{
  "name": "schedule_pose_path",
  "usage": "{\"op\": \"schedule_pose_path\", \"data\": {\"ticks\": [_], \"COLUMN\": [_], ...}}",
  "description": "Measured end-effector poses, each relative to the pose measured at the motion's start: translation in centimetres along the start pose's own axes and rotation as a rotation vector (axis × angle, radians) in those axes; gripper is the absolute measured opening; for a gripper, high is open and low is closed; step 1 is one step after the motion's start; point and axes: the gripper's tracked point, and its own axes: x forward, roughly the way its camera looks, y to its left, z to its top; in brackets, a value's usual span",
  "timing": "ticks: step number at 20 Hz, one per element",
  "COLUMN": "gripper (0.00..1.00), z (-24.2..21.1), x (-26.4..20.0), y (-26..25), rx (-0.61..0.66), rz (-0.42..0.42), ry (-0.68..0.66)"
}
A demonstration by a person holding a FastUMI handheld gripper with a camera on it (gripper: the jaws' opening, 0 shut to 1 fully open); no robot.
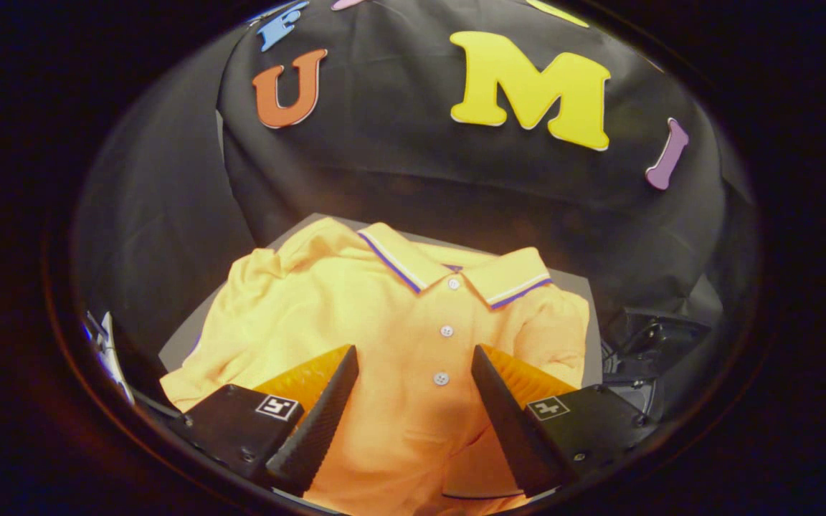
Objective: Put the clothes into the washing machine and then close the washing machine lid.
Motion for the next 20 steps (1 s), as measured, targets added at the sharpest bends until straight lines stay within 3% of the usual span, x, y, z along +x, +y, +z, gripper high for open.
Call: {"op": "schedule_pose_path", "data": {"ticks": [8, 10, 12, 13, 20], "gripper": [0.99, 0.83, 0.3, 0.1, 0.05], "z": [0.3, 0.3, 0.3, 0.4, 2.2], "x": [0.1, 0.0, 0.5, 0.3, -2.9], "y": [0.6, 1.3, 1.2, 1.3, 0.7], "rx": [-0.031, -0.044, -0.023, -0.025, 0.127], "rz": [0.045, 0.079, 0.082, 0.079, 0.218], "ry": [0.039, 0.025, 0.002, 0.002, -0.018]}}
